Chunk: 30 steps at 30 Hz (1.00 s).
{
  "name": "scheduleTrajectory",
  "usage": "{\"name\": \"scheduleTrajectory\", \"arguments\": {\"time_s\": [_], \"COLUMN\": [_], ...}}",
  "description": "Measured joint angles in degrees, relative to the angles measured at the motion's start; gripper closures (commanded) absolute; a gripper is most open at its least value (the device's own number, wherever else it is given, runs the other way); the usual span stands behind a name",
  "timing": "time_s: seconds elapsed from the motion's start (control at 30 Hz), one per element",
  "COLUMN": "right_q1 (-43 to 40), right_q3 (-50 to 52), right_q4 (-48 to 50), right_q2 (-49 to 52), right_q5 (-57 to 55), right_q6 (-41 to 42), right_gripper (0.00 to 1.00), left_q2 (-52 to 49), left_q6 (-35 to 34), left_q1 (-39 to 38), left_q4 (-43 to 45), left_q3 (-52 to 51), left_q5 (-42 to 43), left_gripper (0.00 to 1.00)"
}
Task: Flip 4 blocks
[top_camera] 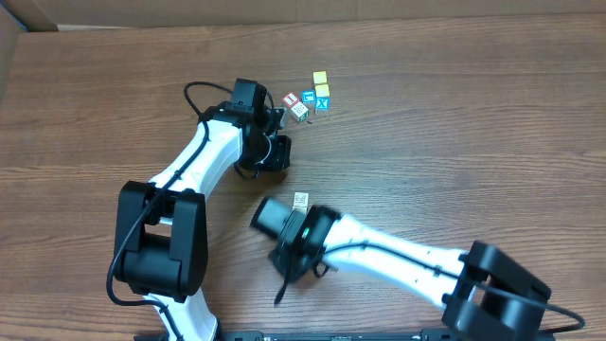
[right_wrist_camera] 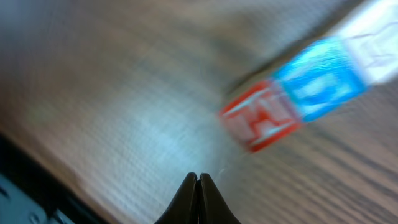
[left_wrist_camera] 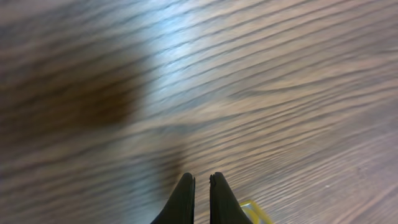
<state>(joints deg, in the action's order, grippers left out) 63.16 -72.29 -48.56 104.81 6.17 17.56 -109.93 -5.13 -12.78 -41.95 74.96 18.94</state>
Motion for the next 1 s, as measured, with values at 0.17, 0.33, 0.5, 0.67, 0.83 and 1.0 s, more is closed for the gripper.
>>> {"name": "scheduleTrajectory", "arguments": {"time_s": [0.17,0.33,0.5,0.67,0.83,1.0], "right_q1": [9.4,15.3,16.9,15.9,12.8,10.3], "right_q3": [0.0,0.0,0.0,0.0,0.0,0.6], "right_q4": [-2.9,1.1,3.9,4.7,5.4,6.7], "right_q2": [0.0,0.0,0.0,0.0,0.0,0.0], "right_q5": [-8.0,-14.7,-17.3,-18.2,-18.4,-18.4], "right_q6": [-9.4,-15.7,-17.7,-17.8,-17.8,-18.6], "right_gripper": [0.96,0.96,0.96,0.96,0.96,0.96], "left_q2": [0.0,-0.1,-2.3,-6.1,-6.9,-6.9], "left_q6": [6.5,12.2,17.8,20.9,22.5,23.2], "left_q1": [-0.8,-0.9,-1.0,-1.0,-1.0,-1.0], "left_q4": [1.2,1.4,1.3,1.7,2.4,3.1], "left_q3": [0.2,0.2,0.4,0.4,0.4,0.4], "left_q5": [1.9,3.6,6.6,7.5,7.7,7.9], "left_gripper": [0.96,0.96,0.96,0.96,0.96,0.96]}}
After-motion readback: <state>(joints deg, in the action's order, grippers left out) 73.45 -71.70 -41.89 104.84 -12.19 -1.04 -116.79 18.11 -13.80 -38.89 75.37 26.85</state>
